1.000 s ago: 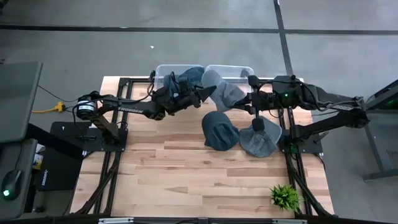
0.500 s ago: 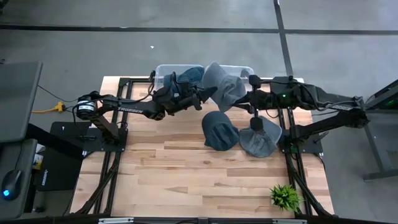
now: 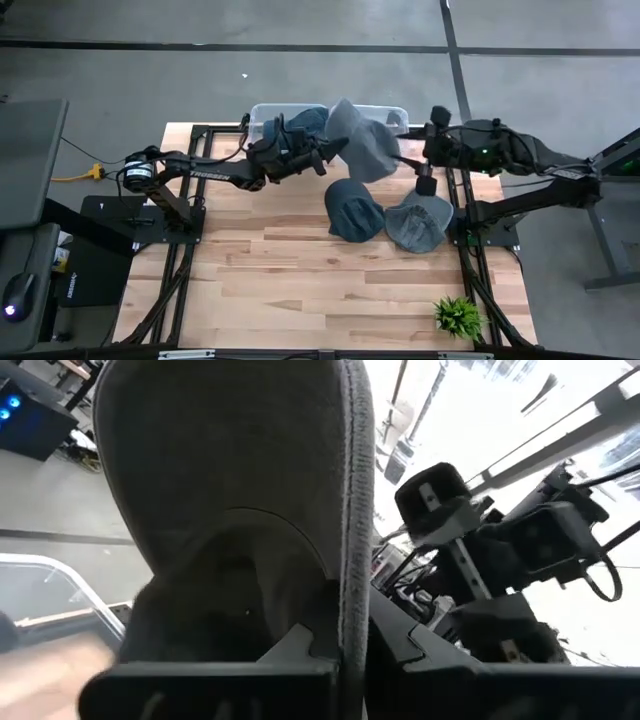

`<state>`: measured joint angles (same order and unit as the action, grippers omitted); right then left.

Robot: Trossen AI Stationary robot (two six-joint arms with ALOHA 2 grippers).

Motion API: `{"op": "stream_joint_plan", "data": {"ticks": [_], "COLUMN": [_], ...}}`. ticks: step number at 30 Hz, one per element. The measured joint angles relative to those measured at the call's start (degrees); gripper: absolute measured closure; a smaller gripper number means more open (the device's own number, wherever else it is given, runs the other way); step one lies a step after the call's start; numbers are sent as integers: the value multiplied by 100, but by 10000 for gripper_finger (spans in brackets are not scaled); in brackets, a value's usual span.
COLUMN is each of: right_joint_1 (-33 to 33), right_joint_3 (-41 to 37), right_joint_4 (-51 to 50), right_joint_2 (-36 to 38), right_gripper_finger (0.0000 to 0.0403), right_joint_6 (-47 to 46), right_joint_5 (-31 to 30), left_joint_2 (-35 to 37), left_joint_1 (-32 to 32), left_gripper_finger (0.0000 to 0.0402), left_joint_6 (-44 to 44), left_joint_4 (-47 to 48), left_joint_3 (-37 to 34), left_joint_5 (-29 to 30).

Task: Pick and place caps into container
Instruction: Put the left gray cap into the right transparent container

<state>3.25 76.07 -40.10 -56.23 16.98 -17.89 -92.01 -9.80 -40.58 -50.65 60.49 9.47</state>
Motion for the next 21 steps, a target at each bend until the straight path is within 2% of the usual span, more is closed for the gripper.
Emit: {"op": "stream_joint_plan", "data": {"ticks": [3, 5, 12, 17, 21], "right_joint_1": [-1, -5, -80, -445, -728], "right_joint_3": [0, 0, -5, -411, -825], "right_joint_4": [-360, -657, -1157, -436, 381], "right_joint_2": [23, -22, -295, -444, -496], "right_gripper_finger": [172, 168, 181, 193, 198], "right_joint_6": [-439, -769, -1697, -1434, -591], "right_joint_5": [-32, 50, 397, 330, -374], "left_joint_2": [0, -2, -4, -4, -4], "left_joint_1": [-76, -132, -448, -651, -682], "left_gripper_finger": [398, 398, 398, 398, 398], "left_joint_6": [18, 73, 182, 207, 657], "left_joint_4": [-18, -95, -697, -1134, -1088], "left_joint_3": [0, -2, -2, -2, -2], "left_joint_5": [-66, -311, -885, -1288, -1413]}}
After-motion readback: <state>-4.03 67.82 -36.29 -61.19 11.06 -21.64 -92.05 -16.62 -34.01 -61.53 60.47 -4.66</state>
